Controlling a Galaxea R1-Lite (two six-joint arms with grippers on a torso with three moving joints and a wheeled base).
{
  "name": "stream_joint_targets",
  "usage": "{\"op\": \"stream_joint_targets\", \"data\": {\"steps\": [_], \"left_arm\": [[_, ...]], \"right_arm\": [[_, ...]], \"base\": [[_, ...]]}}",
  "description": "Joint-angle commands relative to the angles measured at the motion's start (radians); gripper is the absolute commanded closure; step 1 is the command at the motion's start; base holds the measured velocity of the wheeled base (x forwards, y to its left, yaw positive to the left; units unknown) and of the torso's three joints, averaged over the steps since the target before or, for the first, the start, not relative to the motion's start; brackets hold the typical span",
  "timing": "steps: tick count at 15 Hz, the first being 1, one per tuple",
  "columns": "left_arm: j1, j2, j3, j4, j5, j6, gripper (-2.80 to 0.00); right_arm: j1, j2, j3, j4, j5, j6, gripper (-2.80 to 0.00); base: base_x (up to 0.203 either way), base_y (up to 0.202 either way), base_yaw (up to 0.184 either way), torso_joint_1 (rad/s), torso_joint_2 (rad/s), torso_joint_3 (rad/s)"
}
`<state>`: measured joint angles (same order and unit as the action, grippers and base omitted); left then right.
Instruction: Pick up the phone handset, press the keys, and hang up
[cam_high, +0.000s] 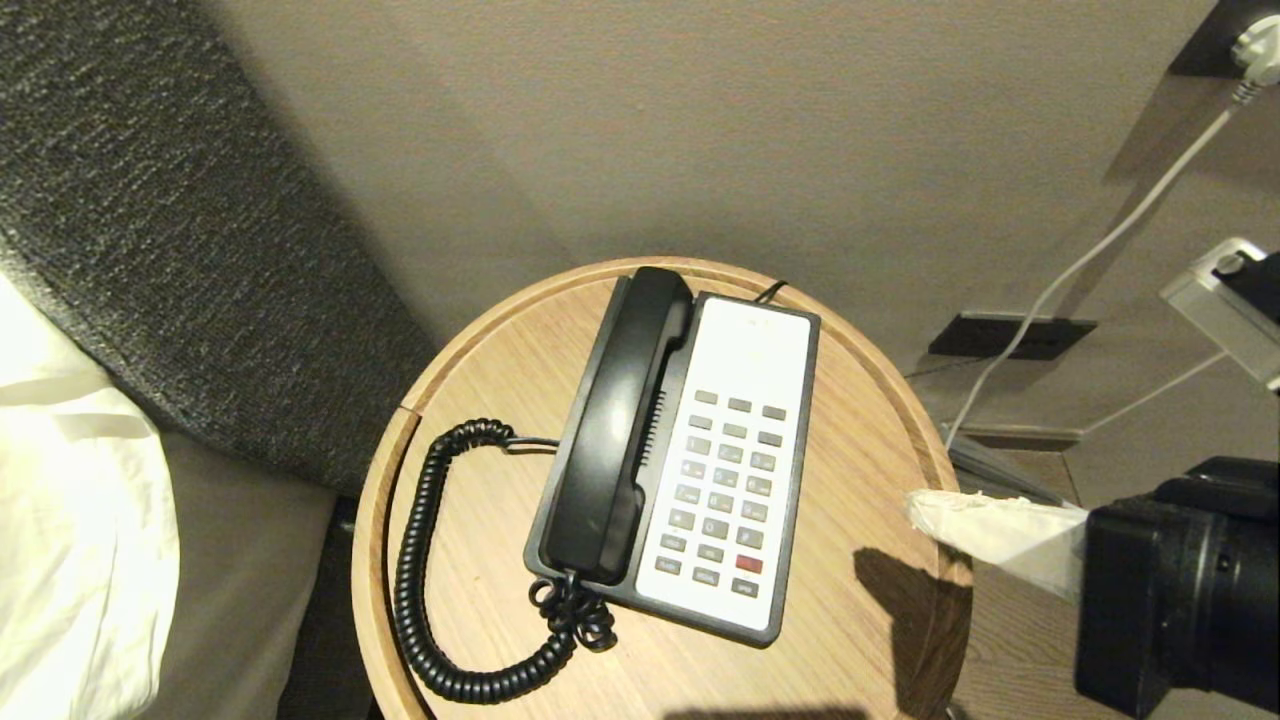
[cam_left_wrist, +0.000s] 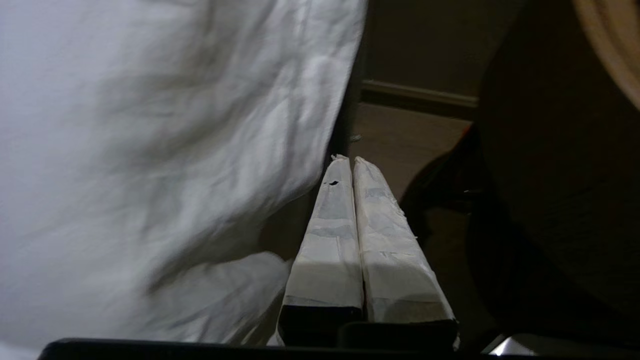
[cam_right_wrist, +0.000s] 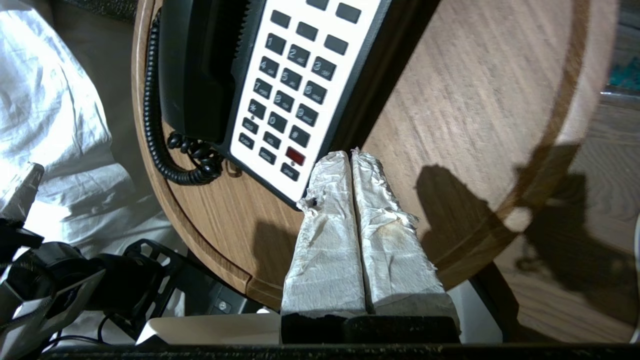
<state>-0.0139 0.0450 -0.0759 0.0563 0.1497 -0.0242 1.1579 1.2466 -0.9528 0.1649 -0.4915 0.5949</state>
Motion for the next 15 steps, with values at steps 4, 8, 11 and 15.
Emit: {"op": "stream_joint_targets", "data": {"steps": [4,8,11,15], "left_arm": [[0.003,-0.045,0.116,-0.148,-0.176,0.114,0.00],[0.003,-0.045,0.116,-0.153,-0.174,0.118,0.00],[0.002,-0.045,0.116,-0.153,-0.174,0.118,0.00],[0.002,-0.045,0.116,-0.153,-0.174,0.118,0.00]], "right_arm": [[0.000,-0.013,0.034,-0.001,-0.007,0.005,0.00],[0.000,-0.023,0.046,-0.001,-0.010,0.006,0.00],[-0.001,-0.047,0.050,0.000,-0.049,0.006,0.00],[-0.020,-0.209,0.120,0.026,-0.092,0.001,0.00]], "base": [[0.000,0.000,0.000,0.000,0.00,0.000],[0.000,0.000,0.000,0.000,0.00,0.000],[0.000,0.000,0.000,0.000,0.00,0.000],[0.000,0.000,0.000,0.000,0.00,0.000]]}}
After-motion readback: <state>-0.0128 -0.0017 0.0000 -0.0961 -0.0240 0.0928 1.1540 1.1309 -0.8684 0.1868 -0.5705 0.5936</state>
